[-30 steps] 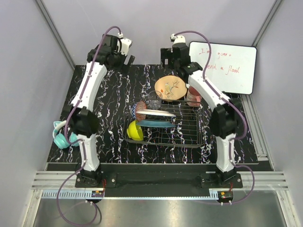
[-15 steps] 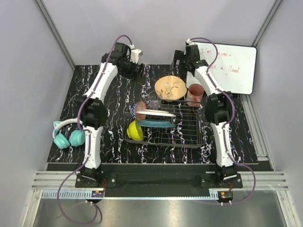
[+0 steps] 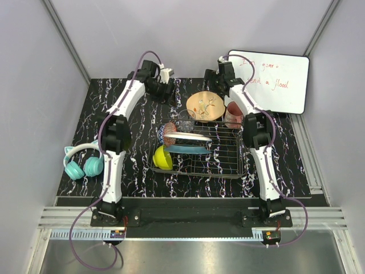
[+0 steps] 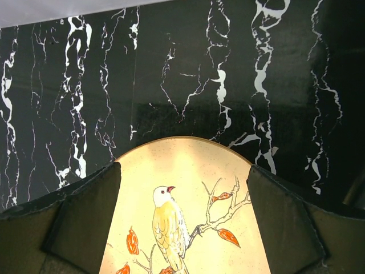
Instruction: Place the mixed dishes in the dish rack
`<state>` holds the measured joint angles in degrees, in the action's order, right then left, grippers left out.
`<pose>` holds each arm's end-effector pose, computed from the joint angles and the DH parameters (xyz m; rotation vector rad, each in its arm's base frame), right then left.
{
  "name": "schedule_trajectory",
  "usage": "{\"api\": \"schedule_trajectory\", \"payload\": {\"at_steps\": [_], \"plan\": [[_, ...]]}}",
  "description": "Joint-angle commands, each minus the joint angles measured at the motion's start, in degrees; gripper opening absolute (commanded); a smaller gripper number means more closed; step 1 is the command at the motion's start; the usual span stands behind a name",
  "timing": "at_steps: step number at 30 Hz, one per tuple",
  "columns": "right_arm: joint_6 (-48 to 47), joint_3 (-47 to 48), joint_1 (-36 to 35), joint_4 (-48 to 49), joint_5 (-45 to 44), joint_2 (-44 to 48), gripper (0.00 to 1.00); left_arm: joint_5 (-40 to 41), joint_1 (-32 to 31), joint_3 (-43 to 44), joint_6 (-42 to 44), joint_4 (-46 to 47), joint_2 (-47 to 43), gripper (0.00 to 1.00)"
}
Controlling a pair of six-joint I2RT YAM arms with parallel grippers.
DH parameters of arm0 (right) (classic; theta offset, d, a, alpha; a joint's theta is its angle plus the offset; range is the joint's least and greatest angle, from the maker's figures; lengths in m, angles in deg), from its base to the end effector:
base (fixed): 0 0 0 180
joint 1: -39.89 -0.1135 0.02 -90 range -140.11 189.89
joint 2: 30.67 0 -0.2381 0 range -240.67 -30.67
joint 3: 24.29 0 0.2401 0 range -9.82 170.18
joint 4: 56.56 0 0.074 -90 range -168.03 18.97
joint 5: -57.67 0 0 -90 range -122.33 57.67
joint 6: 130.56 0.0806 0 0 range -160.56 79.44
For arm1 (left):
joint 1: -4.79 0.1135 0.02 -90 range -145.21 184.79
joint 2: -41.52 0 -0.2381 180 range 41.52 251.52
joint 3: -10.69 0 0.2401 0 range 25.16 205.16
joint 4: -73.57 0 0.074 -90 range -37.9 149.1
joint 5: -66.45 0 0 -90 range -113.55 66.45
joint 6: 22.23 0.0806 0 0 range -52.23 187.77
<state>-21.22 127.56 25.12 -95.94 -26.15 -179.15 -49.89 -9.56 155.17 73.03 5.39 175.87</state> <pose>0.5657 0.1581 0.1615 0.0276 2.2316 0.4485 0.4757 -0.1586 0.2019 0.6023 2.4827 -0.6524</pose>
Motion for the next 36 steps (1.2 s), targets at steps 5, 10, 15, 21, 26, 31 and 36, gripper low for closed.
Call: {"api": "schedule_trajectory", "payload": {"at_steps": [5,10,15,21,26,31,36], "plan": [[-1.05,3.24,-0.26,1.79,-0.11,-0.93,1.0,-11.35,-0.5,-13.53,-1.05,1.07,-12.96,0.84],[-1.4,0.79,-1.14,1.27,-0.2,0.04,1.0,-11.01,-2.35,-20.14,3.35,-1.74,-18.41,0.82],[-3.95,-4.65,-2.46,0.82,-2.39,4.68,1.0,-10.92,-4.19,-22.43,5.47,-5.08,-20.78,0.78],[-11.24,-12.91,-5.54,3.19,-10.3,15.49,1.0,-8.37,-5.34,-26.83,6.61,-5.26,-22.81,0.77],[-14.31,-23.01,-7.82,7.67,-13.9,27.33,1.0,-5.65,-5.34,-27.01,6.78,-5.26,-21.93,0.74],[-14.85,-39.01,-10.55,10.58,-15.4,36.06,1.0,-3.8,-5.34,-28.41,7.22,-4.73,-22.19,0.72],[-14.24,-47.81,-11.78,11.19,-15.58,38.8,1.0,-4.59,-5.34,-25.97,6.44,-4.56,-22.98,0.7]]}}
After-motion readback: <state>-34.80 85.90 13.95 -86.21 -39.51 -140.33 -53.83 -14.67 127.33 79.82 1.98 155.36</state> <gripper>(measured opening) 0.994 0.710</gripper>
